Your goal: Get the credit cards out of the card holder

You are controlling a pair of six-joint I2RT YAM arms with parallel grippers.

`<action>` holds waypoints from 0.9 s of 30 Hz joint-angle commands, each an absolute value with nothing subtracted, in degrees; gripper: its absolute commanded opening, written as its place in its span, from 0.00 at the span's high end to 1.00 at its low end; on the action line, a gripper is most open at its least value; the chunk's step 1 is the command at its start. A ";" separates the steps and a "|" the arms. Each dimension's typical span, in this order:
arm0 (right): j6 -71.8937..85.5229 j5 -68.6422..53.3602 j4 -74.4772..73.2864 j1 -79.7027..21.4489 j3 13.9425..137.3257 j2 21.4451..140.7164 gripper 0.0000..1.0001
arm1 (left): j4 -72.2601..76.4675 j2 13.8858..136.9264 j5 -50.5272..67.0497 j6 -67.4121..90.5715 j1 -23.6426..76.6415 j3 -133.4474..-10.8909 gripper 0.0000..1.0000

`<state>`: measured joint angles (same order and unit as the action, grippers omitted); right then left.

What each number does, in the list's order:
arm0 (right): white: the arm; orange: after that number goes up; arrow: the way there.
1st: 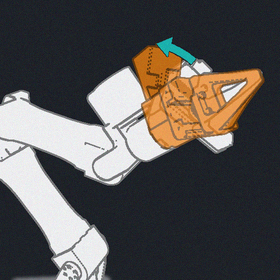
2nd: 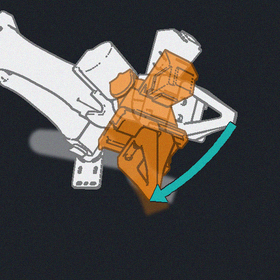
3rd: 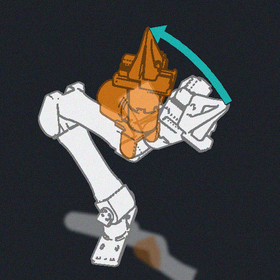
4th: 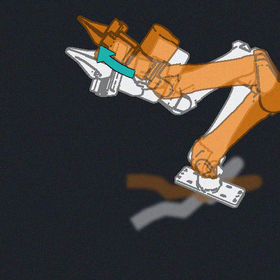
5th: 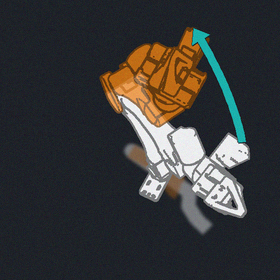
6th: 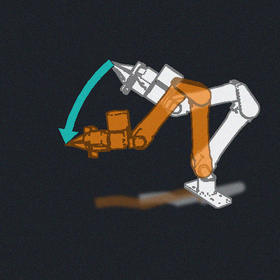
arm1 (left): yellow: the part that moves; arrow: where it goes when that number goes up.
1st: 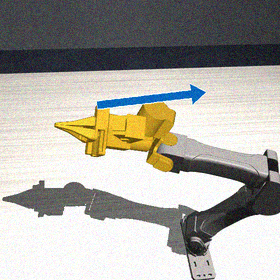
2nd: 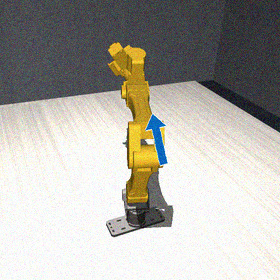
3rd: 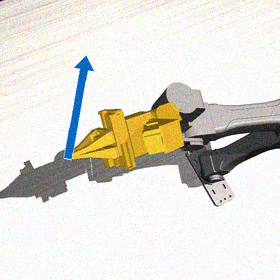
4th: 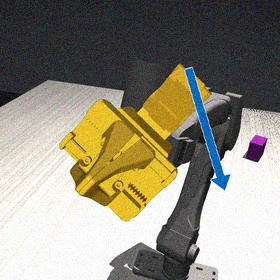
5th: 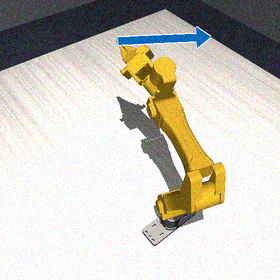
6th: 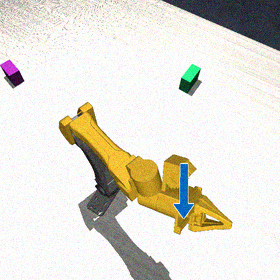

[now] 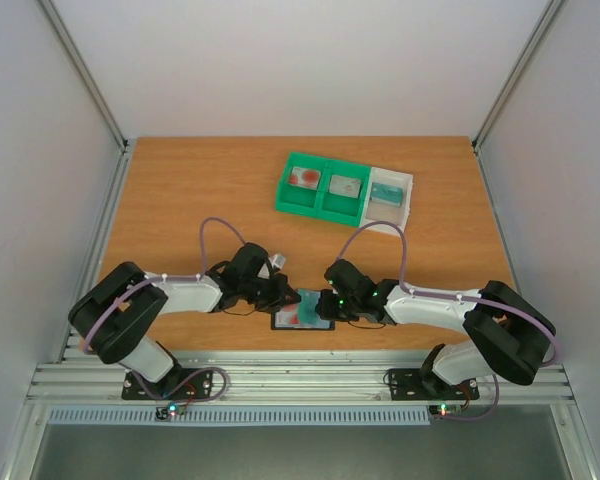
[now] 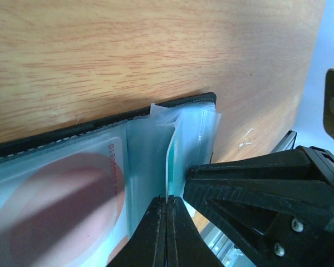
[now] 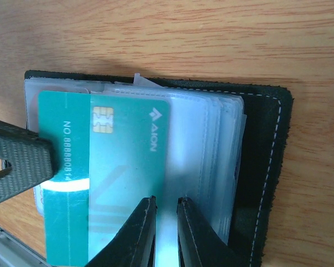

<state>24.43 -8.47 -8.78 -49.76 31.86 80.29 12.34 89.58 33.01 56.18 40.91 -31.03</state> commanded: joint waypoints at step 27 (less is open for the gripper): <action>36.00 -18.68 -1.99 -49.57 32.26 62.08 0.48 | -2.80 52.35 22.63 60.02 38.19 -28.66 1.00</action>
